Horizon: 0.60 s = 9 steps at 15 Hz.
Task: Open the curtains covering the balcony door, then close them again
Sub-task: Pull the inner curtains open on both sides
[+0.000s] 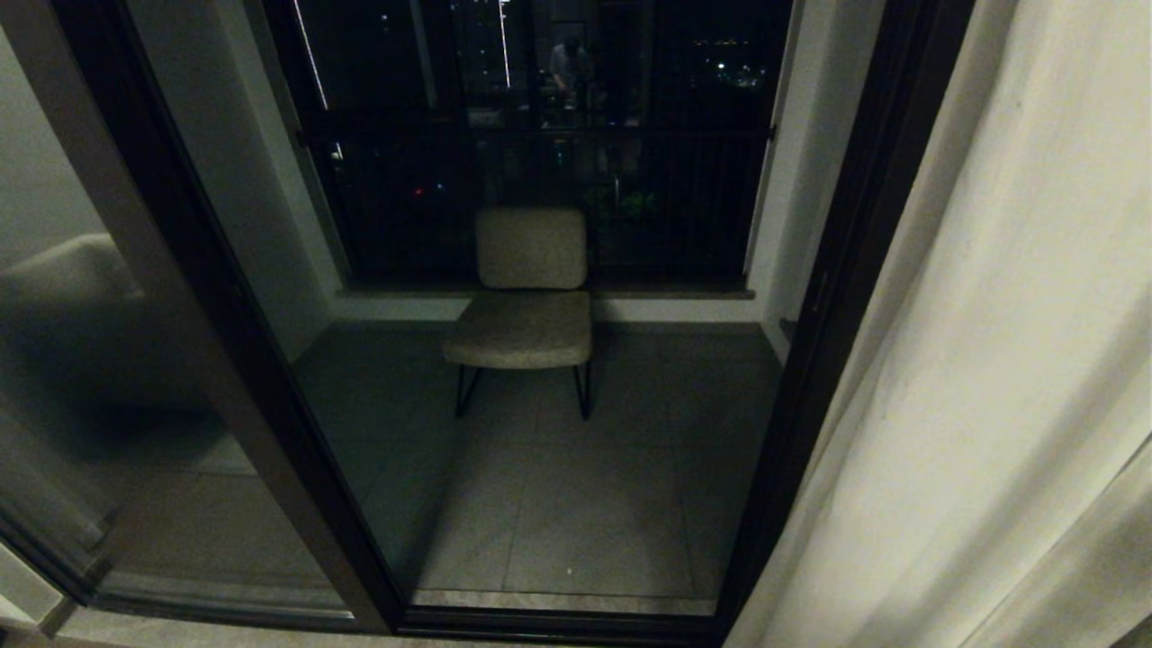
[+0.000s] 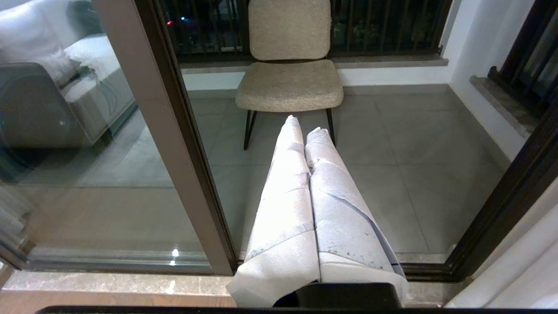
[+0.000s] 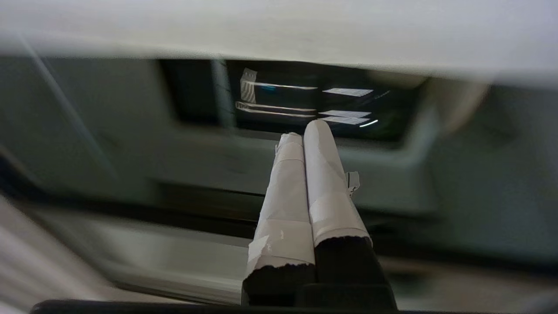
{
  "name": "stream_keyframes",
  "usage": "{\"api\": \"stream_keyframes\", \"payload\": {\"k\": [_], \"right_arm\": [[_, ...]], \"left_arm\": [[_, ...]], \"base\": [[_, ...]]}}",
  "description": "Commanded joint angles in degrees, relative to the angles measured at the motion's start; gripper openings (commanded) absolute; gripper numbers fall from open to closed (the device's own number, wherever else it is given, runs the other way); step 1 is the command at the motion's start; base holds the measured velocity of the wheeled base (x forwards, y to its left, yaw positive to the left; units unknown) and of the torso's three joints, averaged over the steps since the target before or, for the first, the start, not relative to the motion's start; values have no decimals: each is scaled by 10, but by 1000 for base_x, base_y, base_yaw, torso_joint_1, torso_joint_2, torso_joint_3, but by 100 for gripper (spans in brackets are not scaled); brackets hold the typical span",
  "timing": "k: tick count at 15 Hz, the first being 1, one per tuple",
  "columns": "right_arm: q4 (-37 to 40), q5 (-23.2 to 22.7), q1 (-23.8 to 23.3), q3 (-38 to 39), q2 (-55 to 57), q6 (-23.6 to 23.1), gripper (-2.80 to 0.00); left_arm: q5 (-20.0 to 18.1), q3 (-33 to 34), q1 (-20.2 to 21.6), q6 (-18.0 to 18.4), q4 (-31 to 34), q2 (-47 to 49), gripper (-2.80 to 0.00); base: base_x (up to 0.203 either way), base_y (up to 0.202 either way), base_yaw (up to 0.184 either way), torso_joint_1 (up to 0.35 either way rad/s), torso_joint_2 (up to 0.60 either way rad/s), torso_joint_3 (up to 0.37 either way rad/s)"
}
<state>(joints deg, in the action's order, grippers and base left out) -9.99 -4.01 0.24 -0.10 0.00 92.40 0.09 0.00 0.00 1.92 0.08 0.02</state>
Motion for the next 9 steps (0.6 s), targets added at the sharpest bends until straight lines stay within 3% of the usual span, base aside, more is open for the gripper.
{"api": "stream_keyframes", "payload": {"k": [1,9], "right_arm": [[-1,0,0,0,0,39,-280],[1,3,0,0,0,38,-280]], "left_arm": [[0,0,0,0,0,0,-280],[0,0,0,0,-1,0,-280]], "base": [[0,0,0,0,0,0],[0,0,0,0,0,0]]}}
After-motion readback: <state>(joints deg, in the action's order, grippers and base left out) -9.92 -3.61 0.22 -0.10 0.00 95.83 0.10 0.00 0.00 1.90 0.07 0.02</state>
